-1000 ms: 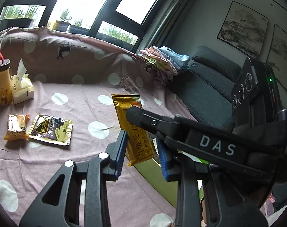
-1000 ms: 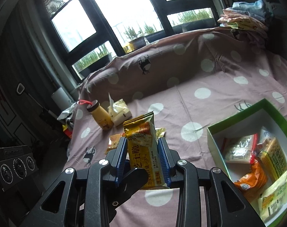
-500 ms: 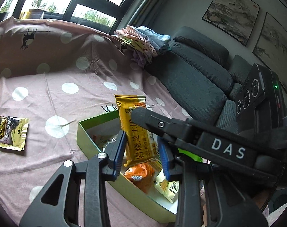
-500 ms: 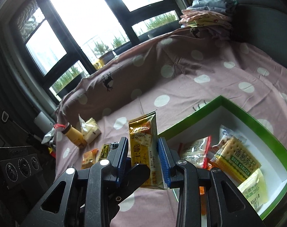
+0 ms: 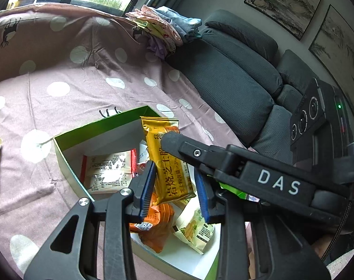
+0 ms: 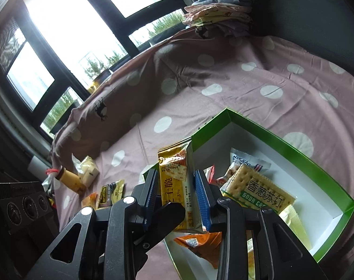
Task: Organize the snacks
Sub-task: 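Lower the yellow bar into the box and open the right gripper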
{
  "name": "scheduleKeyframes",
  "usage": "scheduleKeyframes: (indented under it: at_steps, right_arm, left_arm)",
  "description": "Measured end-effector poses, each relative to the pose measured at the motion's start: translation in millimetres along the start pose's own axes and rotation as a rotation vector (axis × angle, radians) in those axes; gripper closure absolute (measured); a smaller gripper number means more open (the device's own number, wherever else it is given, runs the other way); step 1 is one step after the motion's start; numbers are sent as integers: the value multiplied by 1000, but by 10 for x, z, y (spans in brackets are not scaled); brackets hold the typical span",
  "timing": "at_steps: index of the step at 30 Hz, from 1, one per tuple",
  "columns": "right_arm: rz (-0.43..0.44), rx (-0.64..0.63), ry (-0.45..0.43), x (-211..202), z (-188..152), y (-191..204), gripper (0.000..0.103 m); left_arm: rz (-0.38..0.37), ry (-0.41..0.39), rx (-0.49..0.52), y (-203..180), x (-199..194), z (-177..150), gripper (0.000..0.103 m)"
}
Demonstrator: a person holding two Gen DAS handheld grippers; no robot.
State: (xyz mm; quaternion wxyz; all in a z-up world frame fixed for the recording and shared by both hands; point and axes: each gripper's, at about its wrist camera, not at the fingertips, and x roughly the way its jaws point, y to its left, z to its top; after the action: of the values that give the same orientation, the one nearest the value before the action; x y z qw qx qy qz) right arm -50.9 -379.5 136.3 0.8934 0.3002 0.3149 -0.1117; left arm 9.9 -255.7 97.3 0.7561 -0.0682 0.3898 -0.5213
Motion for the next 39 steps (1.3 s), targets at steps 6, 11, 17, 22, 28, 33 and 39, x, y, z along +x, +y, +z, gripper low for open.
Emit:
scheduleKeyframes:
  at_steps: [6,11,17,22,28,33,39]
  right_arm:
    - [-50,25,27,74,14,-169,68]
    - [-77,44,49,133,21,-255,68]
    - [-82,56,72,194,21,-302,68]
    - [-100,65,92,257,14,-334,68]
    - [-128,77,118,316,0,-372,68]
    - [-149,65,118,309,-2,-349,68]
    - [-172,67,105,281,5,-328,68]
  left_arm:
    - [-21,56,-27,0,192,-27,71]
    - [-25,84,-37,-17,262,-52,71]
    - [-22,107,-60,24,317,-55,71]
    - [-6,138,-69,42,361,-71,71]
    - [0,166,-99,86,415,-97,71]
    - [11,165,-96,67,389,-94,71]
    - [41,143,-99,81,267,-95,69]
